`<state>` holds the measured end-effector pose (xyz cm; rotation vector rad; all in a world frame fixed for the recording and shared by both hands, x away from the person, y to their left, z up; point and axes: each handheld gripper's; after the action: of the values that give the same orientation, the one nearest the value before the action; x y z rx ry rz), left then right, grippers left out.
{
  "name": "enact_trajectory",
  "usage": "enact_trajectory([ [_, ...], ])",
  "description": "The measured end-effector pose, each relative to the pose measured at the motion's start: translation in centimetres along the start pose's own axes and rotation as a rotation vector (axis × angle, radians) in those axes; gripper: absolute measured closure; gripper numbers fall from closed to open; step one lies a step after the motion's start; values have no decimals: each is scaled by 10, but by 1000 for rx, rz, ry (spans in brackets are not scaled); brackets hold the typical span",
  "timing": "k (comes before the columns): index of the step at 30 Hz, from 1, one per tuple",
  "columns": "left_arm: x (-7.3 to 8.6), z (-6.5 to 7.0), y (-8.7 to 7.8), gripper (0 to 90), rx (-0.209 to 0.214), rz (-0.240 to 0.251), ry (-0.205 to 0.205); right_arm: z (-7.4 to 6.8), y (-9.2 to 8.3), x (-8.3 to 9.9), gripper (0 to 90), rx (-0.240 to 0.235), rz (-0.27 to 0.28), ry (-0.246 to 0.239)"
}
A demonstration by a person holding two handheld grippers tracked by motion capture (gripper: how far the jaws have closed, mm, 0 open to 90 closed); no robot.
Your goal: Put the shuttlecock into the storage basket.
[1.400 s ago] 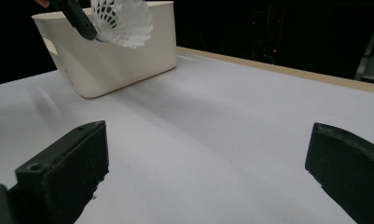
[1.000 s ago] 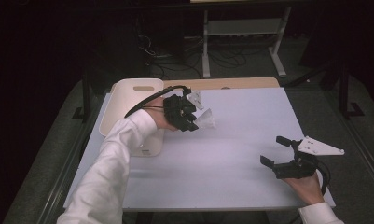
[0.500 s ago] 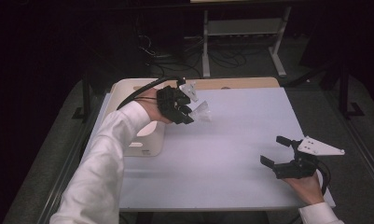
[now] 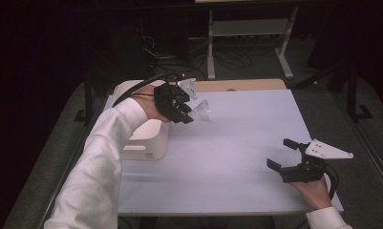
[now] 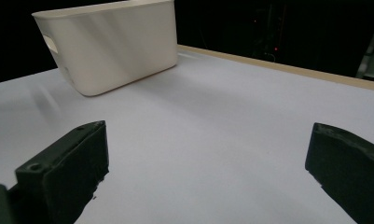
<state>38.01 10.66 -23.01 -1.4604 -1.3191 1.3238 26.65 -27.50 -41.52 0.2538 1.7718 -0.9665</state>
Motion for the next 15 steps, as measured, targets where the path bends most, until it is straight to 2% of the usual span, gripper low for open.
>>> enact_trajectory([
  [7, 3, -1, -6, 650, -11, -9, 6, 0, 0, 0, 0, -3, 0, 0],
  [15, 10, -2, -11, 650, -16, -19, -6, 0, 1, 0, 0, -4, -3, -2],
])
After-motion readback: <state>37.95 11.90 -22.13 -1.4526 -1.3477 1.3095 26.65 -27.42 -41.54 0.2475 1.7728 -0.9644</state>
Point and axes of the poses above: each handheld gripper's, and its own axes: y roughly forward along the jaws, x roughly out of its underside, z roughly to its right, and after that the axes turned 14 degrees about -z, right-handed
